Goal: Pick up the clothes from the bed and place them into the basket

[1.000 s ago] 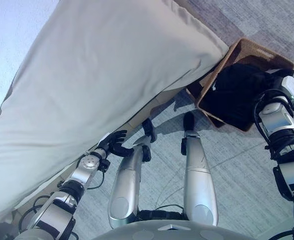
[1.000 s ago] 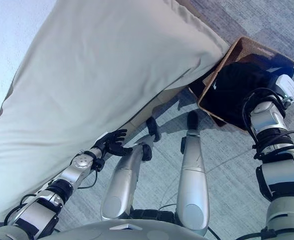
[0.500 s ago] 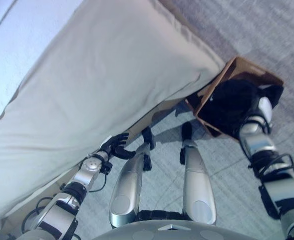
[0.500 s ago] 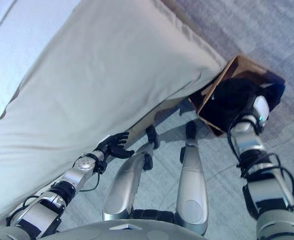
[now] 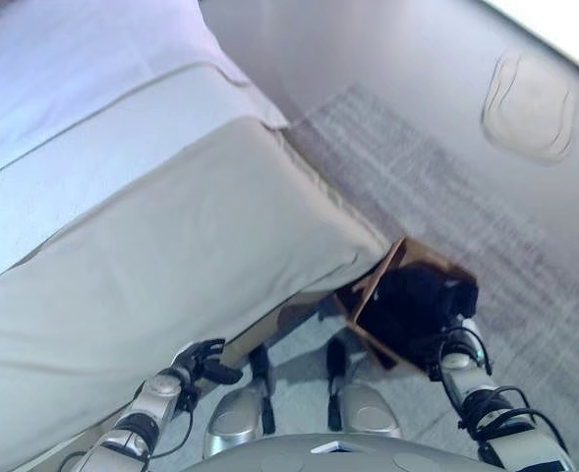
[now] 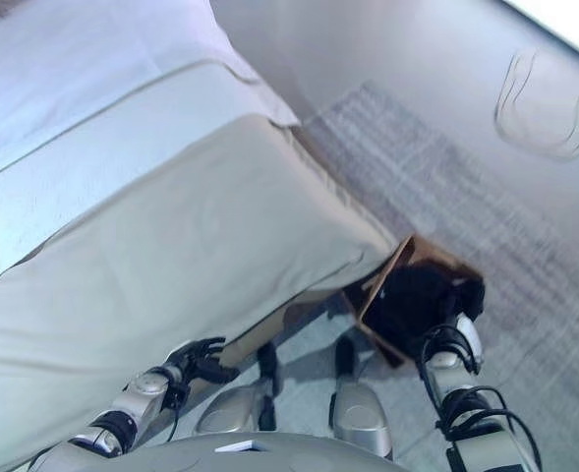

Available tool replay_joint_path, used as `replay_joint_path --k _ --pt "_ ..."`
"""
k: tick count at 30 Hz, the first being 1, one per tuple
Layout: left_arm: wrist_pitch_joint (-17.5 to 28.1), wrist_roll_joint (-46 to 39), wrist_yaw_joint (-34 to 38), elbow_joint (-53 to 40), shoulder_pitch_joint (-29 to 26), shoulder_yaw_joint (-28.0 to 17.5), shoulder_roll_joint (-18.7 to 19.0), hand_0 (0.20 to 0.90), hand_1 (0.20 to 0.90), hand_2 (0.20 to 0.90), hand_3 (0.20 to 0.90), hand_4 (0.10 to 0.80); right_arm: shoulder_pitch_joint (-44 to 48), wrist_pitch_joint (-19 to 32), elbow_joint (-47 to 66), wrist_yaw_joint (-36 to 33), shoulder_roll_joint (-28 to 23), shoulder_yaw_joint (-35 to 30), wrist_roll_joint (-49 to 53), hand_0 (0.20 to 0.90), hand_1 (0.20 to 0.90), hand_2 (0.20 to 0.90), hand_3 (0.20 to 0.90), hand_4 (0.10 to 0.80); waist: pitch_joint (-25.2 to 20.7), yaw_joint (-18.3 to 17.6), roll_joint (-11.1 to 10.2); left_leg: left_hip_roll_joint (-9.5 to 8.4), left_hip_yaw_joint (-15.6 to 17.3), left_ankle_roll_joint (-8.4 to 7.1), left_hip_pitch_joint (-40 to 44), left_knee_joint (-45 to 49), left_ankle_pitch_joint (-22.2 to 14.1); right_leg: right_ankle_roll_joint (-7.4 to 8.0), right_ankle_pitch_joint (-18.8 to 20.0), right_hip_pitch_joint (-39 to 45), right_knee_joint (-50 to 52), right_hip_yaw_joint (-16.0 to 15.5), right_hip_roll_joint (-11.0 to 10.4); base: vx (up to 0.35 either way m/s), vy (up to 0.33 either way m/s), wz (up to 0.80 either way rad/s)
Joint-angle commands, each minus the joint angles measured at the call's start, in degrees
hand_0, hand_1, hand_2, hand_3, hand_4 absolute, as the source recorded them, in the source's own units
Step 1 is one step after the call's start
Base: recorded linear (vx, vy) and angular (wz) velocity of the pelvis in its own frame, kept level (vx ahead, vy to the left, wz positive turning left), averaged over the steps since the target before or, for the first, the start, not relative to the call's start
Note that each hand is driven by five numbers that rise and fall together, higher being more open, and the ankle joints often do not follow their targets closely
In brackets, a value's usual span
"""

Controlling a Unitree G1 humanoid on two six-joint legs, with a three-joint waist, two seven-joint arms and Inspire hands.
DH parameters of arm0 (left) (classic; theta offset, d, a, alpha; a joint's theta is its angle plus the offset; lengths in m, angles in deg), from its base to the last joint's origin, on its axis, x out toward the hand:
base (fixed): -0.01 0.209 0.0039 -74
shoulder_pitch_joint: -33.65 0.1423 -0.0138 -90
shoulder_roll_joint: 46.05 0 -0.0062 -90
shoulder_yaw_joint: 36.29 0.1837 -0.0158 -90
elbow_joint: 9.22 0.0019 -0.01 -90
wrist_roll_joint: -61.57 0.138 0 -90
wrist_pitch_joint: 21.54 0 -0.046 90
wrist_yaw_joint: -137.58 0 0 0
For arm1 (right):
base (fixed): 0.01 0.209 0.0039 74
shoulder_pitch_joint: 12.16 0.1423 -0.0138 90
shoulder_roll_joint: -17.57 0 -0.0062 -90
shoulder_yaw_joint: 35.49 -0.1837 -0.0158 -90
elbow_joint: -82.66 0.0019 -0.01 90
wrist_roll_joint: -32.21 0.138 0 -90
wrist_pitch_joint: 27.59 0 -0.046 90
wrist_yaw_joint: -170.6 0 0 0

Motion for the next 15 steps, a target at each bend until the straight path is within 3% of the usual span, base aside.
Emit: replay_joint_path --k 1,5,9,15 --pt "0.0 2.2 -1.2 4.0 0.1 -0.5 -0.2 0.900 0.900 0.900 0.900 0.800 -1.9 1.1 -2.1 -0.9 -1.9 -0.3 0.1 0.900 0.900 0.900 0.900 0.800 -4.3 0.8 0.9 -1.84 -0.2 1.68 0.5 2.7 -7.6 0.96 -2.6 -2.2 4.1 -2.1 -0.2 -0.008 0.097 0.02" --pt "-0.5 2.4 -2.6 6.3 0.0 -1.8 -1.1 0.900 0.900 0.900 0.900 0.800 -3.2 1.3 -6.4 4.1 0.7 0.1 -0.9 0.900 0.900 0.900 0.900 0.800 -5.4 0.7 1.2 -2.00 0.0 2.08 2.6 2.5 -8.3 0.63 -3.8 0.2 4.7 -2.5 -0.3 -0.022 0.096 0.05" --pt "-0.7 3.1 -3.8 7.7 0.4 -2.8 -2.0 0.900 0.900 0.900 0.900 0.800 -4.4 5.2 -8.6 11.7 2.6 0.7 -1.8 0.900 0.900 0.900 0.900 0.800 -6.1 0.5 1.4 -2.52 -0.5 2.58 3.8 2.7 -8.9 0.38 -4.5 1.6 4.8 -2.4 -0.4 -0.014 0.058 0.04" --pt "-0.6 2.9 -4.2 8.1 1.0 -3.1 -2.5 0.900 0.900 0.900 0.900 0.800 -6.1 8.0 -10.3 14.5 3.1 1.8 -5.9 0.900 0.900 0.900 0.900 0.800 -6.5 0.0 2.0 -3.00 -0.9 3.13 4.3 2.9 -9.3 0.27 -5.1 2.0 5.4 -1.9 -0.5 -0.020 0.035 0.00"
